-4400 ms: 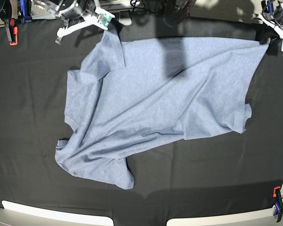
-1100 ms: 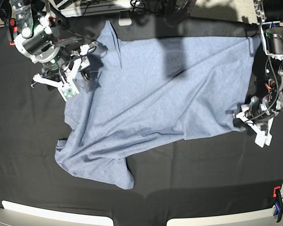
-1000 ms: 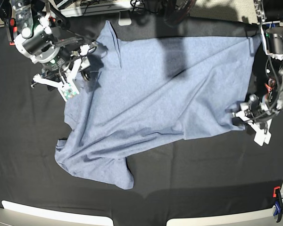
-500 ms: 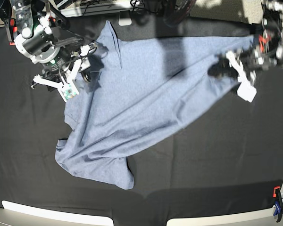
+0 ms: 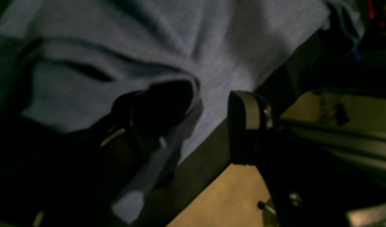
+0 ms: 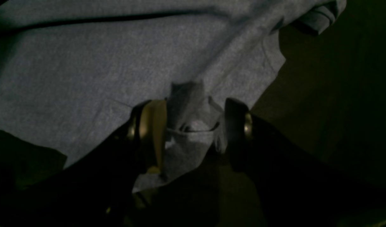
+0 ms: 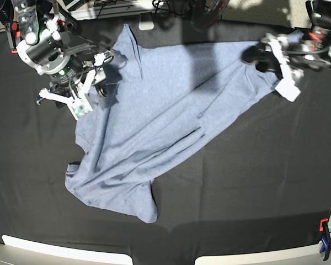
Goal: Layout the t-shirt on the table in an organized manner, then fold the t-shirt properly
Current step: 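Grasp the shirt hem with the left gripper and lift it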
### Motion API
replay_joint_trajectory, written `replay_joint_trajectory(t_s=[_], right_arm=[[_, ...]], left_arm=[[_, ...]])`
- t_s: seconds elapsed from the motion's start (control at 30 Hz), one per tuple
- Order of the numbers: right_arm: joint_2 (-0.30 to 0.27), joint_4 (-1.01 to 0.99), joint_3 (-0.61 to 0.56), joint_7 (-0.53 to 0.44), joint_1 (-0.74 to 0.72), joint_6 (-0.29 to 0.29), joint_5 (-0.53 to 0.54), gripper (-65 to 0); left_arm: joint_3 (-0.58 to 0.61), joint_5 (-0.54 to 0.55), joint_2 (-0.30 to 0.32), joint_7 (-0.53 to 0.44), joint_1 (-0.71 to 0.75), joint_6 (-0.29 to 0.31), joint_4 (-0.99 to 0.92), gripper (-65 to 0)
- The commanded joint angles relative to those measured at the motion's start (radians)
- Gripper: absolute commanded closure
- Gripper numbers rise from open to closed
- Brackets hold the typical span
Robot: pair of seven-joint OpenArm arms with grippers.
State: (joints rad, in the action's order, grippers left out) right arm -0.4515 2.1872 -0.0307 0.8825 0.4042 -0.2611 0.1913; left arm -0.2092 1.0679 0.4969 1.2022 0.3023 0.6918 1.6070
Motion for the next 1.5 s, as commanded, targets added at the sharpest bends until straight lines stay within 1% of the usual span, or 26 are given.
replay_joint_trajectory(t_s=[0.0, 0.07, 0.17, 0.23, 0.3, 0.33, 0.47, 0.53, 0.57, 0.6, 0.67, 0.7, 0.77, 0.97, 1.03, 1.07, 1.13, 1.2, 1.3, 1.4, 1.47], right_arm=[[-0.011, 0.016, 0.005, -0.023, -0.005, 0.004, 0.003, -29.0], [-0.010, 0.016, 0.005, -0.023, -0.005, 0.004, 0.004, -29.0], [-0.011, 0.016, 0.005, -0.027, -0.005, 0.004, 0.004, -29.0], [-0.011, 0.016, 0.005, -0.027, -0.005, 0.004, 0.004, -29.0], [-0.010, 0.016, 0.005, -0.028, -0.005, 0.004, 0.004, -29.0], [-0.010, 0.016, 0.005, -0.028, -0.005, 0.004, 0.004, -29.0], [-0.010, 0.016, 0.005, -0.028, -0.005, 0.004, 0.003, -29.0], [-0.010, 0.016, 0.005, -0.028, -0.005, 0.004, 0.004, -29.0], [-0.010, 0.016, 0.005, -0.027, -0.005, 0.004, 0.004, -29.0], [-0.011, 0.016, 0.005, -0.027, -0.005, 0.004, 0.004, -29.0], [-0.011, 0.016, 0.005, -0.027, -0.005, 0.004, 0.004, -29.0], [-0.011, 0.016, 0.005, -0.027, -0.005, 0.004, 0.004, -29.0], [-0.011, 0.016, 0.005, -0.027, -0.005, 0.004, 0.004, -29.0], [-0.011, 0.016, 0.005, -0.028, -0.005, 0.004, 0.004, -29.0], [-0.011, 0.016, 0.005, -0.028, -0.005, 0.004, 0.004, -29.0], [-0.011, 0.016, 0.005, -0.029, -0.005, 0.004, 0.004, -29.0], [-0.011, 0.016, 0.005, -0.030, -0.005, 0.004, 0.004, -29.0], [-0.011, 0.016, 0.005, -0.030, -0.005, 0.004, 0.004, -29.0], [-0.011, 0.016, 0.005, -0.030, -0.005, 0.004, 0.004, -29.0], [-0.011, 0.016, 0.005, -0.030, -0.005, 0.004, 0.004, -29.0], [-0.011, 0.016, 0.005, -0.031, -0.005, 0.004, 0.004, -29.0]], left_arm=[[-0.029, 0.045, 0.015, -0.017, -0.006, 0.006, 0.036, -33.5], [-0.087, 0.045, 0.013, -0.029, -0.006, 0.006, 0.070, -33.5], [-0.182, 0.040, 0.007, -0.107, -0.006, 0.006, 0.090, -33.5], [-0.233, -0.007, -0.018, -0.147, -0.006, 0.006, 0.090, -33.5], [-0.248, -0.063, -0.045, -0.166, -0.005, 0.002, 0.089, -33.5], [-0.248, -0.081, -0.059, -0.172, -0.005, -0.010, 0.088, -33.5], [-0.247, -0.097, -0.118, -0.177, -0.006, -0.011, 0.088, -33.5], [-0.248, -0.174, -0.143, -0.206, -0.005, -0.016, 0.088, -33.5], [-0.248, -0.227, -0.151, -0.235, -0.005, -0.039, 0.088, -33.5], [-0.248, -0.281, -0.156, -0.269, -0.005, -0.076, 0.088, -33.5], [-0.248, -0.362, -0.155, -0.326, -0.006, -0.130, 0.088, -33.1], [-0.248, -0.390, -0.152, -0.346, -0.006, -0.146, 0.088, -31.6], [-0.248, -0.425, -0.153, -0.364, -0.006, -0.154, 0.088, -28.6], [-0.248, -0.440, -0.153, -0.367, -0.005, -0.157, 0.088, -24.3], [-0.248, -0.440, -0.153, -0.367, -0.005, -0.193, 0.088, -23.8], [-0.248, -0.444, -0.153, -0.374, -0.005, -0.196, 0.088, -23.8], [-0.248, -0.484, -0.153, -0.419, -0.006, -0.197, 0.088, -23.8], [-0.247, -0.503, -0.153, -0.449, -0.005, -0.222, 0.088, -23.8], [-0.247, -0.502, -0.163, -0.438, -0.003, -0.221, 0.088, -23.8], [-0.246, -0.488, -0.203, -0.393, -0.002, -0.214, 0.088, -23.8], [-0.246, -0.488, -0.233, -0.377, -0.002, -0.151, 0.088, -23.8]])
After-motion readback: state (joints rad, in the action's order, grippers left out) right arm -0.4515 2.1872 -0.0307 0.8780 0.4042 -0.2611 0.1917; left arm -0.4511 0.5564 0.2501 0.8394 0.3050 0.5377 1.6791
